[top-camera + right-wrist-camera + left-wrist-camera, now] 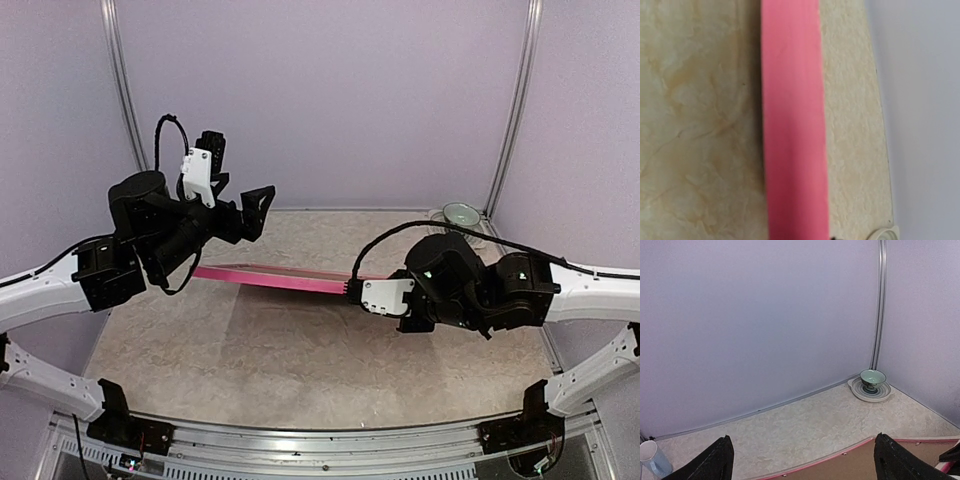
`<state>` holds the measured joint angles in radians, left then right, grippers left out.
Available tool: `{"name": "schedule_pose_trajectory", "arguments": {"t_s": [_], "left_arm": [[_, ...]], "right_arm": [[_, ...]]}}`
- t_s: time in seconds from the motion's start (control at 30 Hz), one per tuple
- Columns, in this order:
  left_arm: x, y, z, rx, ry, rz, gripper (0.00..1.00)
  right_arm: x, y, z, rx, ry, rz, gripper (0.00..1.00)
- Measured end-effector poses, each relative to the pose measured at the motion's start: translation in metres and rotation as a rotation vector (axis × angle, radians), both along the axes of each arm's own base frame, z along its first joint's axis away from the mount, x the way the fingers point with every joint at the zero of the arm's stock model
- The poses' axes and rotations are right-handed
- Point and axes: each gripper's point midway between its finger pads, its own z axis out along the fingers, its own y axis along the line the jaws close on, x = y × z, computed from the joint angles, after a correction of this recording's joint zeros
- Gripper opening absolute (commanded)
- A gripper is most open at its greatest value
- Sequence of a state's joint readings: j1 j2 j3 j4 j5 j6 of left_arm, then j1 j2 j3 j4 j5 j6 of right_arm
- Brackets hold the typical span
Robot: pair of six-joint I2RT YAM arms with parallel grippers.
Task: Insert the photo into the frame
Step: Turn over the photo frame at the center of the board.
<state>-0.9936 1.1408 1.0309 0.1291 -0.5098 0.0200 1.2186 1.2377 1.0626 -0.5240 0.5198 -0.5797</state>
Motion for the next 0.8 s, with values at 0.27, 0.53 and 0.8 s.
{"name": "schedule_pose_trajectory", "arguments": {"t_s": [0.27, 0.53, 0.8], "left_arm": [[-0.001, 0.008, -0.001, -0.041, -0.005, 0.021, 0.95], [-0.001, 0.008, -0.002, -0.071, -0.001, 0.021, 0.95], [-0.001, 0.008, -0.003, -0.092, 0.003, 0.02, 0.95]], "right_arm": [[-0.001, 0.001, 0.02, 0.095, 0.036, 0.003, 0.0], [-0.005, 0.013, 0.05, 0.242, 0.103, 0.005, 0.0], [-0.005, 0.015, 0.074, 0.371, 0.182, -0.028, 0.0]]}}
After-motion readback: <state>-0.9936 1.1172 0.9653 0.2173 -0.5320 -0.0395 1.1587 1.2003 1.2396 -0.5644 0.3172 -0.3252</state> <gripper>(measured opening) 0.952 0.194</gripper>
